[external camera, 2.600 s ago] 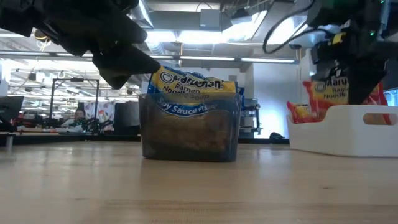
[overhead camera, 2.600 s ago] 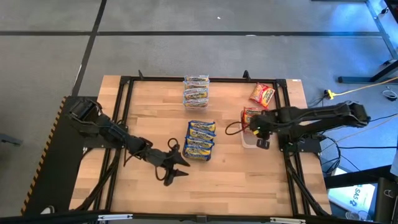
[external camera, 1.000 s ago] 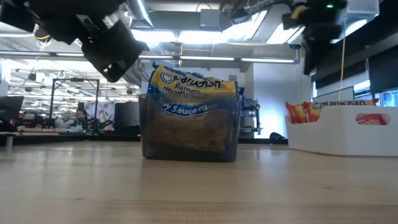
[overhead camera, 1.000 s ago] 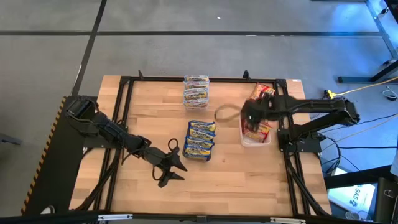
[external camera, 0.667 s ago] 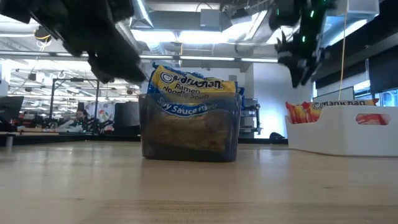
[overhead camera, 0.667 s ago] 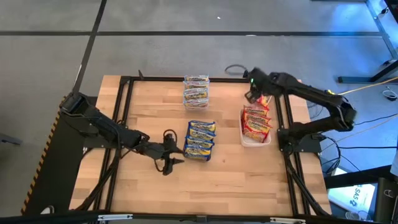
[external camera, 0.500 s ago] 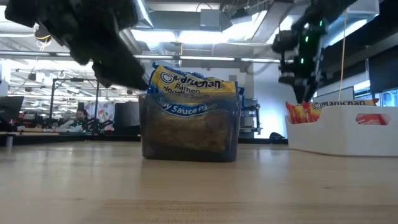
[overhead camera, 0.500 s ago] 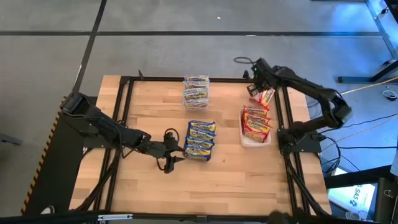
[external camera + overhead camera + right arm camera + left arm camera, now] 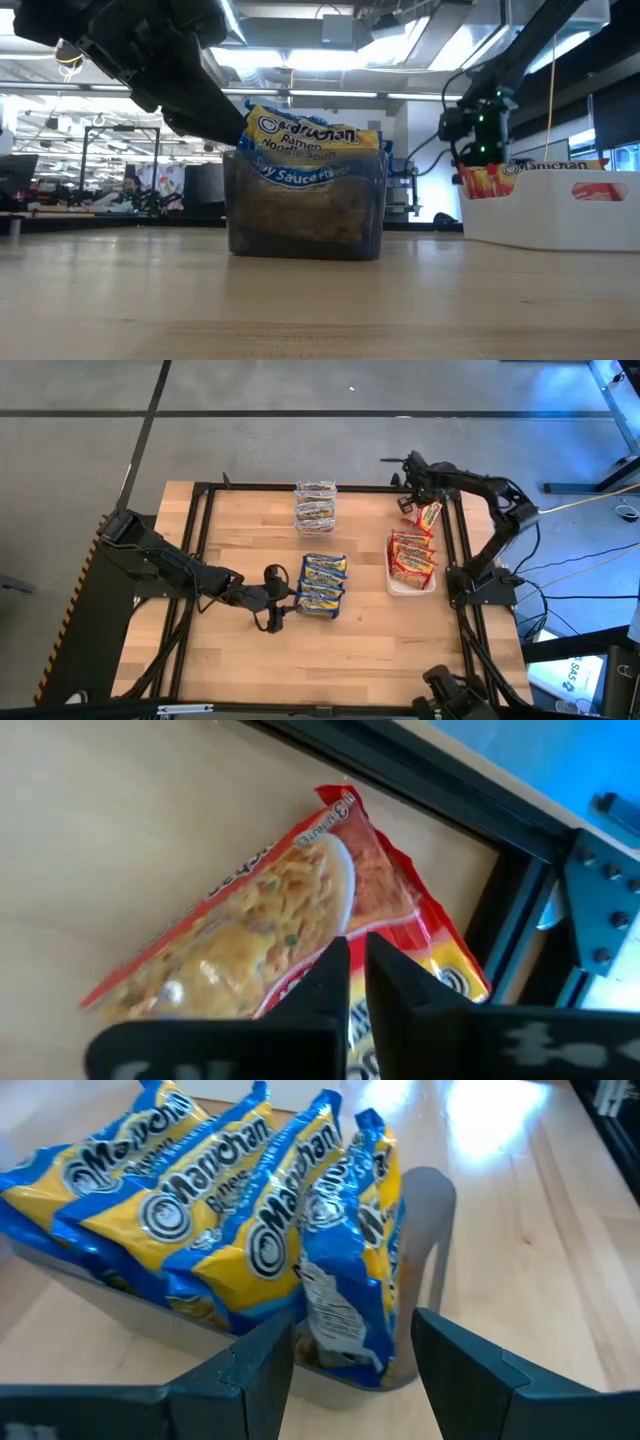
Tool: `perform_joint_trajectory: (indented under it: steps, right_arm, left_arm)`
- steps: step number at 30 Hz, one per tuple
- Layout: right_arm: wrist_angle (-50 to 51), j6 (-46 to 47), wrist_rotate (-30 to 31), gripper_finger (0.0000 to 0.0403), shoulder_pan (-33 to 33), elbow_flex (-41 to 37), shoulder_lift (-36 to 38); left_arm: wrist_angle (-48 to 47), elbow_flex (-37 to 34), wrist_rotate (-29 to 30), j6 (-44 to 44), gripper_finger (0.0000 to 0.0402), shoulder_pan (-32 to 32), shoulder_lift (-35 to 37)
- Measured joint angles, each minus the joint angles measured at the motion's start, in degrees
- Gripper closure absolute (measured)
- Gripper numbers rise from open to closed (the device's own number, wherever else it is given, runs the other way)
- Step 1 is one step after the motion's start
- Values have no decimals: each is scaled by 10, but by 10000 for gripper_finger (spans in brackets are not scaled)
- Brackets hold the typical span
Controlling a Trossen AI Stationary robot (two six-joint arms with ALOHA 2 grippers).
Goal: Sort Maruchan noodles
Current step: Put the red noodle pack into the white bin
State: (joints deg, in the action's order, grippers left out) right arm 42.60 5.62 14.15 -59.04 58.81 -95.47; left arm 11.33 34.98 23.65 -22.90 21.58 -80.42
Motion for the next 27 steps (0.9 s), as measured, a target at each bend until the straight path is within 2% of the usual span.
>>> perform_joint_trajectory:
  steps: [10,14,27]
  right_arm:
    - [-48,-1,-22,401,2,7,-42]
    - [-70,-1,-60,400,3,7,-42]
    - [-164,0,-150,402,91,5,-46]
  left_arm:
    - [0,0,9,-3,207,0,0]
    - [0,0,9,-4,207,0,0]
    - [-2,0,6,-6,207,1,0]
